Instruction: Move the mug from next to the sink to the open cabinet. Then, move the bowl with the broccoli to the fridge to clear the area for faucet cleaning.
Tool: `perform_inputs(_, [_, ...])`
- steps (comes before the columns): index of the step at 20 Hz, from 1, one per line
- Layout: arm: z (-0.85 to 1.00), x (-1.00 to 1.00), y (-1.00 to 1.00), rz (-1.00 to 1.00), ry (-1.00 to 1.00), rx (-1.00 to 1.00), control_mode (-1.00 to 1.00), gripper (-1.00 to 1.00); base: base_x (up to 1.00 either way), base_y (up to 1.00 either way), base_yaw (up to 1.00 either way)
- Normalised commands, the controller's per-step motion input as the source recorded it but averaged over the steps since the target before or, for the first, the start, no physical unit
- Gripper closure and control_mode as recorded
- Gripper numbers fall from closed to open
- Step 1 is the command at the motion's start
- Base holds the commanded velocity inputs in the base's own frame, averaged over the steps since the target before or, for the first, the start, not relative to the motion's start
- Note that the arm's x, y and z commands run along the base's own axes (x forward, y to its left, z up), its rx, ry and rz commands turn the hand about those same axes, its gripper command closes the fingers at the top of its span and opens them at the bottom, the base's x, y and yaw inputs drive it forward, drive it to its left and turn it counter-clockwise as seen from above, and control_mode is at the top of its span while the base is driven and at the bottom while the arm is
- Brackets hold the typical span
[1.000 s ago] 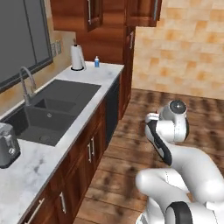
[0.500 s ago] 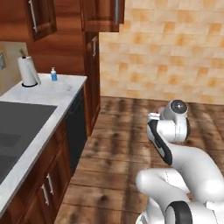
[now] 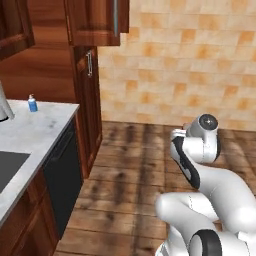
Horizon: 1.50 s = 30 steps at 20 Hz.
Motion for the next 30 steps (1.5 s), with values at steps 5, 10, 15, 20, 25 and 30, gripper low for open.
perform_inputs(5, [0.0, 0.0, 0.0, 0.0, 0.0, 0.0, 1.0, 1.0, 1.0, -0.35, 0.0])
perform_inputs(10, [0.0, 0.0, 0.0, 0.0, 0.0, 0.0, 1.0, 1.0, 1.0, -0.34, 0.0])
perform_inputs(15, [0.0, 0.0, 0.0, 0.0, 0.0, 0.0, 1.0, 1.0, 1.0, -0.31, 0.0])
perform_inputs(20, [0.0, 0.0, 0.0, 0.0, 0.0, 0.0, 1.0, 1.0, 1.0, -0.35, 0.25])
perform_inputs(25, [0.0, 0.0, 0.0, 0.0, 0.0, 0.0, 1.0, 1.0, 0.7, -0.28, 0.67])
perform_inputs(30, [0.0, 0.0, 0.0, 0.0, 0.0, 0.0, 1.0, 1.0, 0.3, -0.28, 0.75])
